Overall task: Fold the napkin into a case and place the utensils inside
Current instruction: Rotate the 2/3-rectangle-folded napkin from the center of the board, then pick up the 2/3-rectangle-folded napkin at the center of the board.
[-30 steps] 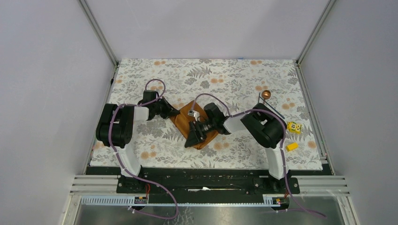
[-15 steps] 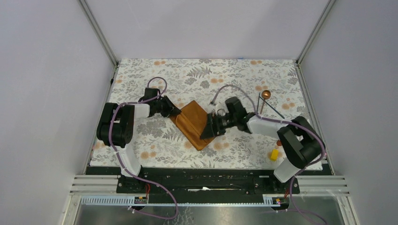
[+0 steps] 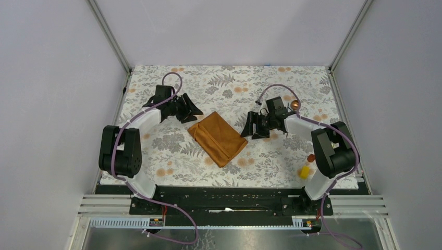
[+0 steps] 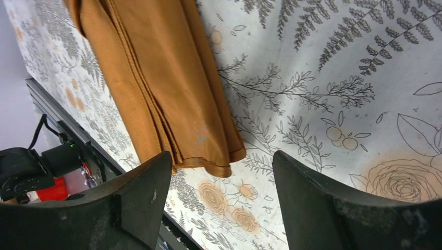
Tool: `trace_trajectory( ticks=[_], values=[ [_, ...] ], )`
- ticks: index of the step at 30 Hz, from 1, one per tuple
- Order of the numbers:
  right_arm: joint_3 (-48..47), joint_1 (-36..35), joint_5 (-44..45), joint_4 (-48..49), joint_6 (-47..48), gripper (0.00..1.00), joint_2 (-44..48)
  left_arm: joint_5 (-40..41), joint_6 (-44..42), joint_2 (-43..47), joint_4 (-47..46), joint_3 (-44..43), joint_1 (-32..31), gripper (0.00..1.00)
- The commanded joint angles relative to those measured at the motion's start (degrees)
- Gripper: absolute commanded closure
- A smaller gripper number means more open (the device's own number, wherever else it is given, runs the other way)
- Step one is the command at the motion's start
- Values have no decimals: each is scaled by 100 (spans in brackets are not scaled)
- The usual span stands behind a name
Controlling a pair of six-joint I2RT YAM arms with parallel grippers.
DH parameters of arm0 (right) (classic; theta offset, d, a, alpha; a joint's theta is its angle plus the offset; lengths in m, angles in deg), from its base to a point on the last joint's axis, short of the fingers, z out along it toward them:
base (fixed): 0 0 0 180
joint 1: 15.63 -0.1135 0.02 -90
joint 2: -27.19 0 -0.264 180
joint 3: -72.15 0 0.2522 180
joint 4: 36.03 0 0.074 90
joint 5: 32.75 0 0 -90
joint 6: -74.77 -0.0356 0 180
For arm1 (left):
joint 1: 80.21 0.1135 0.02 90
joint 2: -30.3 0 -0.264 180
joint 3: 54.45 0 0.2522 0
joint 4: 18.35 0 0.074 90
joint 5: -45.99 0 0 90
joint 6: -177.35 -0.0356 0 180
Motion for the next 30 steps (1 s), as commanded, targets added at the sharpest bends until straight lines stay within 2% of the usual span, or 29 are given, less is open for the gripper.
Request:
trace_trajectory(
  ticks=[1, 6, 8, 14, 21, 25, 30],
  values=[
    [-262, -8, -111, 72, 162, 24, -307, -254, -150, 392, 298, 149, -232, 48],
    [-87, -8, -424, 523, -16, 35, -574, 256, -117, 516, 298, 631, -724, 48],
    [1, -10, -539, 642, -32, 43, -626, 515, -99, 681, 323, 794, -817, 48],
    [178, -6, -640, 907, -93, 58, -677, 1934, 6, 1774, 554, 1416, -864, 48],
    [753, -15, -694, 1575, -632, 72, -491, 2607, 265, 2355, 840, 1804, -822, 49],
    [1385, -64, -565, 2118, -1154, 85, -120, 2765, 501, 2133, 579, 2057, -533, 54],
    [2069, -746, 7, 2881, -1887, 83, 409, 2538, 640, 1044, -11, 1697, -466, 63]
  ],
)
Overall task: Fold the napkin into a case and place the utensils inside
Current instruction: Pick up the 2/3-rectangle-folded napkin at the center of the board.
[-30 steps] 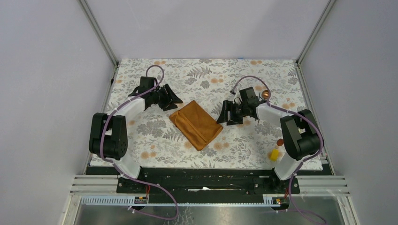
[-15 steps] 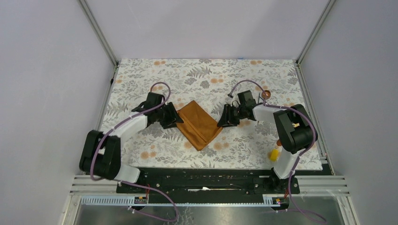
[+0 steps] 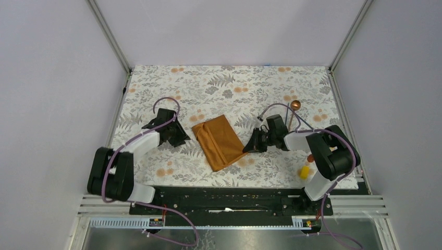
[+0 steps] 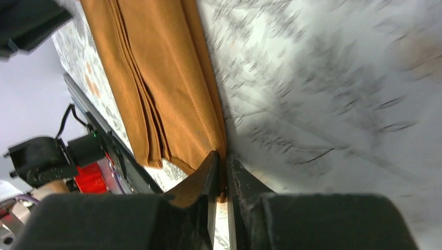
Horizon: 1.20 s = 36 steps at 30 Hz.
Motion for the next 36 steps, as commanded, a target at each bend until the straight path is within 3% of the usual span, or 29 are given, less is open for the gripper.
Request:
trace_trajectory(
  ticks=[1, 7, 12, 15, 19, 20, 23, 25, 26, 30, 36],
  values=[
    [496, -765, 582, 954, -876, 82, 561, -36, 207, -927, -716, -454, -24, 64],
    [787, -1498, 1128, 1571, -1462, 74, 882, -341, 226, -2201, -895, -1567, -414, 68],
    [605, -1404, 1810, 465, -845, 45, 1493, -463, -177, -2706, -511, -2438, -726, 64],
    [396, -1046, 2084, -444, -261, 34, 1910, 109, -654, -2395, 314, -2727, -785, 53],
    [301, -74, 1854, -1196, 243, 25, 2225, 1384, -1168, -1146, 1365, -2563, -948, 34],
    [231, 83, 1836, -1463, 400, 24, 2239, 1472, -1257, -888, 1636, -2573, -1144, 33],
    [-78, 355, 1860, -2040, 744, 21, 2209, 1412, -1236, -522, 2437, -2811, -2066, 15],
    [-176, 602, 1753, -2155, 763, 18, 2176, 1484, -974, -656, 2939, -3142, -2888, 3],
    [-195, 769, 1657, -2168, 711, 16, 2161, 1546, -829, -833, 3184, -3357, -3243, 1],
    [-138, 1477, 1174, -2150, 498, 14, 2031, 2027, -457, -1944, 4160, -4398, -4374, 3],
    [54, 1833, 829, -2130, 609, 12, 2052, 1803, -460, -3073, 4448, -5230, -4941, 15]
  ],
)
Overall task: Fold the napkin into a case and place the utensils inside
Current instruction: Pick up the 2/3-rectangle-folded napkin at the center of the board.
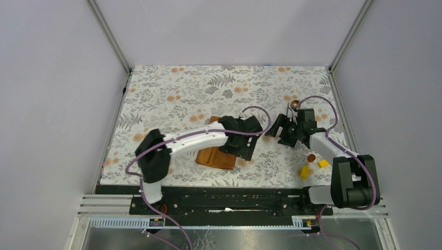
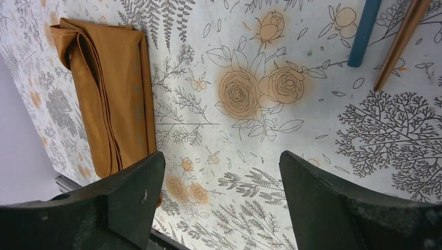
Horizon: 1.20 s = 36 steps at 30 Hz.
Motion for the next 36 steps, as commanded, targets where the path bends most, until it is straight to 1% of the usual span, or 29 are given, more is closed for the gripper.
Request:
trace_trajectory(
  ticks=[1, 2, 4, 5, 11, 15, 20, 23, 28, 29, 32, 36],
  values=[
    [61, 87, -451, -106, 169, 12, 90, 179, 123, -463, 740, -520, -135, 17],
    [83, 89, -510, -97, 163, 12, 131, 155, 130, -557, 741, -566, -169, 20],
    [127, 89, -618, -34, 149, 12, 194, 98, 166, -721, 741, -592, -202, 33],
    [140, 91, -640, -21, 142, 12, 209, 104, 188, -791, 742, -575, -219, 37],
    [176, 87, -767, 98, 118, 12, 189, 243, 302, -1064, 598, -370, -259, 48],
    [194, 87, -831, 160, 112, 12, 154, 322, 369, -1089, 382, -114, -258, 49],
    [284, 91, -891, 225, 112, 12, 111, 446, 407, -1064, 165, 146, -242, 53],
    [306, 87, -942, 239, 110, 12, 82, 416, 400, -1052, 58, 295, -223, 56],
    [298, 87, -1000, 293, 75, 12, 91, 317, 377, -1005, -189, 581, -192, 58],
    [302, 86, -1042, 318, 65, 12, 69, 301, 380, -990, -244, 637, -182, 60],
    [347, 91, -1284, 477, 12, 12, -42, 346, 365, -940, -335, 747, -150, 69],
    [490, 80, -1860, 1067, -183, 10, -290, 469, 329, -720, -354, 802, -111, 93]
  ],
)
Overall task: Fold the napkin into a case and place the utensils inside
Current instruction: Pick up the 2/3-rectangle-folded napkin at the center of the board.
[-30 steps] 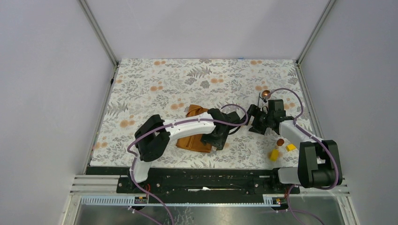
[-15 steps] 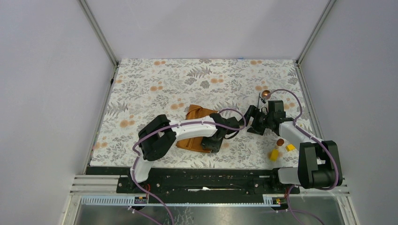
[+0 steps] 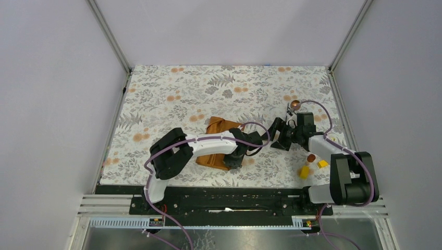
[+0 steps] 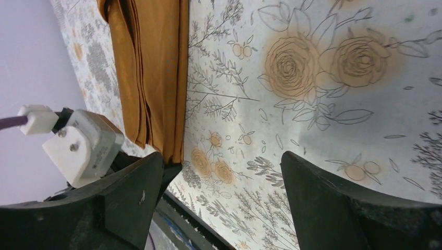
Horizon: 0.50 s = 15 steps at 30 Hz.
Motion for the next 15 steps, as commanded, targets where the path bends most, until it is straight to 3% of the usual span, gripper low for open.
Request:
trace_trajectory(
  ticks=[1, 7, 15],
  values=[
    [158, 10, -778, 742, -260, 9, -314, 284, 6, 263, -144, 210, 94, 95],
    [247, -400, -1017, 1931, -1050, 3, -817, 366, 0, 716, -110, 156, 117, 100],
    [50, -1397, -381, 3594, -2688, 3, -1784, 351, -78, 1006, -27, 181, 165, 100]
  ],
)
